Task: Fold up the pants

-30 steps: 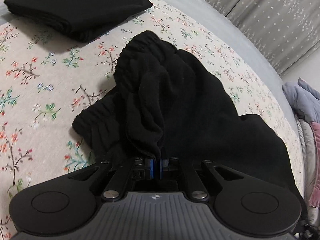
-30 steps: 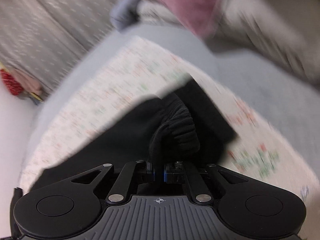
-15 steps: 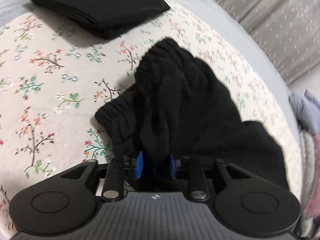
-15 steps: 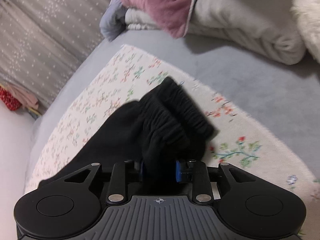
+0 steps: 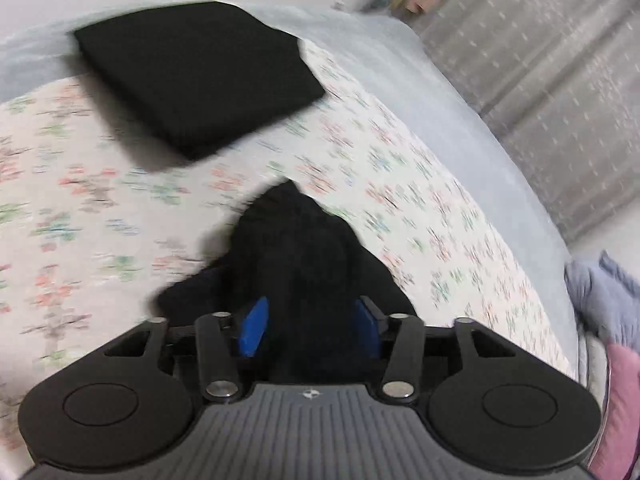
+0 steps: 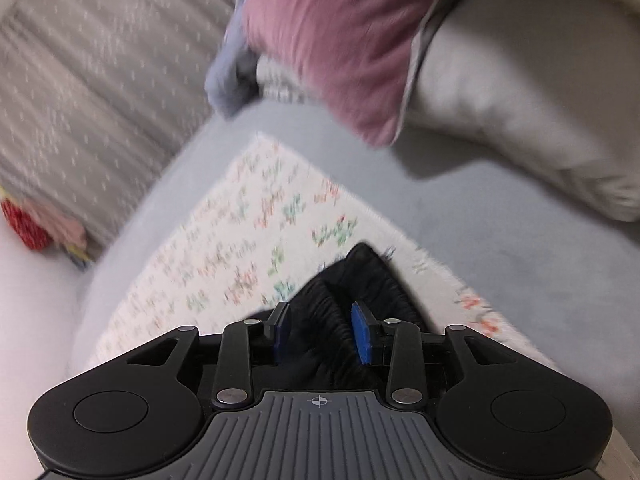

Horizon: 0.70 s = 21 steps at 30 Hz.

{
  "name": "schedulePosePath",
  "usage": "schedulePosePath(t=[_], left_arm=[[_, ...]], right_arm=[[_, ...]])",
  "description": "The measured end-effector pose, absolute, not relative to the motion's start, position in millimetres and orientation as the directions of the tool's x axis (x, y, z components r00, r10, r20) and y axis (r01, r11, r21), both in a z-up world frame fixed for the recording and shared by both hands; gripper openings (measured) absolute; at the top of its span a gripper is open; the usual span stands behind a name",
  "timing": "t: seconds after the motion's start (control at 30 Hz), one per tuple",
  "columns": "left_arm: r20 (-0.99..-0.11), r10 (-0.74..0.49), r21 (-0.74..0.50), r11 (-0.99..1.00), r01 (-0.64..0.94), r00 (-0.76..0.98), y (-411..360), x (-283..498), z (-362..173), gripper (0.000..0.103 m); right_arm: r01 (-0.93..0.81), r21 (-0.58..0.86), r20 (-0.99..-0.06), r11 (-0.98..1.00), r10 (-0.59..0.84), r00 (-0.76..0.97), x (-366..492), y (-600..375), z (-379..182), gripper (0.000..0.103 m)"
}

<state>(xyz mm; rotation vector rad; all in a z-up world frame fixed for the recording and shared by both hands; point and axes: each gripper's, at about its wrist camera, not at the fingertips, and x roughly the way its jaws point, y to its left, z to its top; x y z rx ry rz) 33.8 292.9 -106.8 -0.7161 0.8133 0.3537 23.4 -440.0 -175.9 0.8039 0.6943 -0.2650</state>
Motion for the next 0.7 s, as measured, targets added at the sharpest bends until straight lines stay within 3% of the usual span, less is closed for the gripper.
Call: schedulePosePath(t=[0.2,0.37,0.57,0.7], left_arm=[[-0.826,0.016,-0.325,0.804,-0.498,0.564,254,68,-162,0.060],[-0.828,0.048,-0.269,0.840,-0.471,0.558,245,74,-168,0.060],[-0.831,0.051,-0.267,0.838,-0.477,0.553,245,72,-171,0.060],[-0.831,0.056,-0.264,0.836,-0.481,0.553,244,70,-168,0.060]], right_arm=[[0.446,0.404,-0.712,0.799,-0.032,0.702,32,-415,-179,0.034],[0.455,0.419,-0.696,0.786,-0.044,0.717,26,-419,-178,0.034],[0.429,0.308,-0.719,0.849,-0.087,0.689,33,-402,-172,0.034],[0.423,0.287,-0.719,0.859,-0.099,0.688,25,-401,-164,0.025]])
